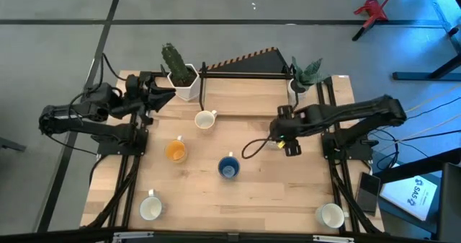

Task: Place coffee mugs
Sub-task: Put the gray patterned mug on the shelf

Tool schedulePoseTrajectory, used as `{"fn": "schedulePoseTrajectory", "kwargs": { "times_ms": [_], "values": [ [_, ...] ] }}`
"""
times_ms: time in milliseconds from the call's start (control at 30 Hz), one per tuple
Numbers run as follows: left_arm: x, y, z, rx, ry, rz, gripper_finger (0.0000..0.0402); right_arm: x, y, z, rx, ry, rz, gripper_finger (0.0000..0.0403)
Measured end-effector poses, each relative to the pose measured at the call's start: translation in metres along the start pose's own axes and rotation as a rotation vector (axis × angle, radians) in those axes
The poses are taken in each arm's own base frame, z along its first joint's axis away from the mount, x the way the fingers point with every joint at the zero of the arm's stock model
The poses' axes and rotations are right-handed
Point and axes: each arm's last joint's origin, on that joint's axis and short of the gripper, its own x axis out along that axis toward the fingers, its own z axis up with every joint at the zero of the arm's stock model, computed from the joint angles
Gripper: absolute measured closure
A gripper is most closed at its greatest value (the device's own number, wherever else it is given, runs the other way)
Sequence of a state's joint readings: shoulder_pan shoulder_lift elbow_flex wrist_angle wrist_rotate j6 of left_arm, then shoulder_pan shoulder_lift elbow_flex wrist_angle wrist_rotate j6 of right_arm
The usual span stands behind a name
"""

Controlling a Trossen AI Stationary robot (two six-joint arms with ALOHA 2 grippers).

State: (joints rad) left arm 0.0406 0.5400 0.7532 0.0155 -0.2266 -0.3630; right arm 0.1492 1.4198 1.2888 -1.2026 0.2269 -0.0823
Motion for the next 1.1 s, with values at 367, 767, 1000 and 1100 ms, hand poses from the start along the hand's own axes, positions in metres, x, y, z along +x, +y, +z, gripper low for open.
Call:
{"fn": "schedulePoseTrajectory", "kwargs": {
  "times_ms": [367, 767, 1000, 1100],
  "values": [
    [0.0, 0.002, -0.003, 0.008, 0.027, 0.032, 0.0321, 0.039, -0.035, 0.001, -0.061, -0.011, 0.018, 0.0127],
    [-0.001, 0.004, -0.009, 0.004, 0.085, 0.053, 0.0321, 0.044, -0.059, -0.006, -0.209, -0.008, 0.023, 0.0127],
    [-0.001, 0.004, -0.009, 0.004, 0.085, 0.053, 0.0321, 0.067, -0.052, -0.012, -0.215, -0.034, 0.062, 0.0127],
    [-0.001, 0.004, -0.009, 0.003, 0.085, 0.053, 0.0321, 0.074, -0.051, -0.013, -0.213, -0.046, 0.05, 0.0128]
  ]
}}
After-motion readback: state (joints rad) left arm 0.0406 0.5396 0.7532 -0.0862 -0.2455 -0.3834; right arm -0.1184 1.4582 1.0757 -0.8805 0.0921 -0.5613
